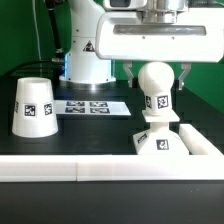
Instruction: Assemble lamp
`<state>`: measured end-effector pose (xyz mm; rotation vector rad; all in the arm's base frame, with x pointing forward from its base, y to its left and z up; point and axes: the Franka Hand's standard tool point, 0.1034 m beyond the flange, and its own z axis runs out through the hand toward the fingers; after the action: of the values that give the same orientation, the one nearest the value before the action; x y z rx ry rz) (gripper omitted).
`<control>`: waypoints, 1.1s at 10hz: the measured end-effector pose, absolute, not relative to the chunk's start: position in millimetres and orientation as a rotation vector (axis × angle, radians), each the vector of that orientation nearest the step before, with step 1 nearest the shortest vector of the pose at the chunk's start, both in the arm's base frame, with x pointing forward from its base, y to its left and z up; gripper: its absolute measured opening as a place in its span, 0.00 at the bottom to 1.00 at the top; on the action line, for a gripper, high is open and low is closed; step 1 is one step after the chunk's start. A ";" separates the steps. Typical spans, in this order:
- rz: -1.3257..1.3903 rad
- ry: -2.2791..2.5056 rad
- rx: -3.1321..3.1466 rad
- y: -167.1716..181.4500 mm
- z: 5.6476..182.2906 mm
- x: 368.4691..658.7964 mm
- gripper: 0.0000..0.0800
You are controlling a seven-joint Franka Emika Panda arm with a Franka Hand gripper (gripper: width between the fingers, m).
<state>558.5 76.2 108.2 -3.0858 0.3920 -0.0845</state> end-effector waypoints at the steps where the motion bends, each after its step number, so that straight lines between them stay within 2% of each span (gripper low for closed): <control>1: -0.084 0.409 -3.083 76.3 108.2 558.5 0.72; 4: -0.081 0.521 -3.063 77.1 108.0 558.3 0.72; 11: 0.043 1.474 -2.655 95.9 108.2 560.3 0.72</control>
Offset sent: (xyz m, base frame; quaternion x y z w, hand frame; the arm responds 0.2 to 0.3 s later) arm 0.0000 0.0000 0.0000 0.0000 0.0000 0.1296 0.9916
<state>560.3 95.9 108.2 -2.6553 1.4737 0.0434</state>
